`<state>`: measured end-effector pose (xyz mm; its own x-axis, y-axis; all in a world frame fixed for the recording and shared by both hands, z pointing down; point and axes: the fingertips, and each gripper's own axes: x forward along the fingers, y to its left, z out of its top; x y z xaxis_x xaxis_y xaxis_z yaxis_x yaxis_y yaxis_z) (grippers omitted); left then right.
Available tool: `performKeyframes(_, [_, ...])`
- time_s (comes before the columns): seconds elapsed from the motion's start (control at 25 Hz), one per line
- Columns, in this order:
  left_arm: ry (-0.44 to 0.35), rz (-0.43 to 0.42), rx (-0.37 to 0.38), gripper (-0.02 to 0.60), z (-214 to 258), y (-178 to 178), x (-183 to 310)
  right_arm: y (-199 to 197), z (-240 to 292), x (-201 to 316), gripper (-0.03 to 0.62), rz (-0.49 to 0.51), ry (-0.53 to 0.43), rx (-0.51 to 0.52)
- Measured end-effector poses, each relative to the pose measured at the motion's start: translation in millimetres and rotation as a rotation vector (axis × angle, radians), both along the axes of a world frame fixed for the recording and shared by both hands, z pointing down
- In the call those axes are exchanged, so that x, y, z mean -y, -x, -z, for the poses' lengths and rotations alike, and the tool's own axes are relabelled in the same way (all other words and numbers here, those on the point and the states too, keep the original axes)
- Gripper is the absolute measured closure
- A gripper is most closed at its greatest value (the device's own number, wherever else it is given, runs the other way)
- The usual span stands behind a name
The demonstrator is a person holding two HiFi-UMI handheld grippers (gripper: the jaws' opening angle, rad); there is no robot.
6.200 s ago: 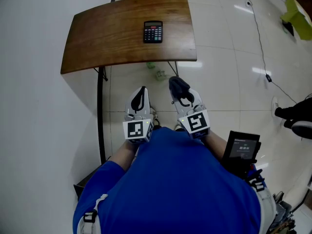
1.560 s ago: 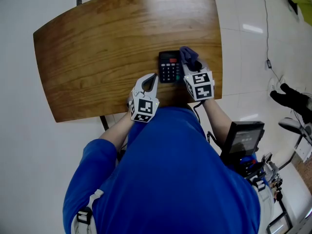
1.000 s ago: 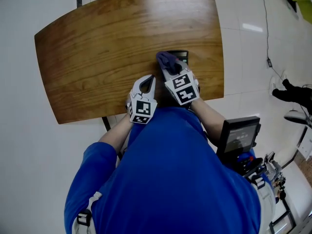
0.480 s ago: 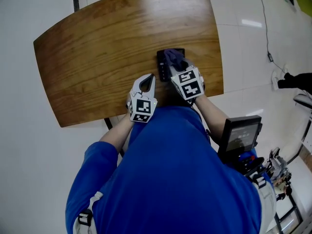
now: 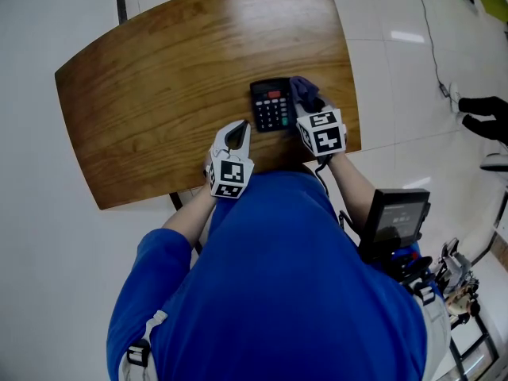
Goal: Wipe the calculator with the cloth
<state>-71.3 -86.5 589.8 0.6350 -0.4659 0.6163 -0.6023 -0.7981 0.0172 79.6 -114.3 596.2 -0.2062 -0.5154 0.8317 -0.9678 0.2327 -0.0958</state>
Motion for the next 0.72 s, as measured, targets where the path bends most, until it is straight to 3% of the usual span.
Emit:
performKeyframes(0.2, [-0.008,0.013,0.002,0.575,2,4,-1,23,7,2,0.526,0.04,-0.011,0.042])
performKeyframes(0.56, [-0.003,0.056,0.024,0.575,13,19,-13,111,22,-8,0.526,0.211,-0.023,0.147])
performKeyframes(0.72, [0.0,0.062,0.035,0.575,16,23,-18,123,16,-10,0.526,0.232,-0.002,0.151])
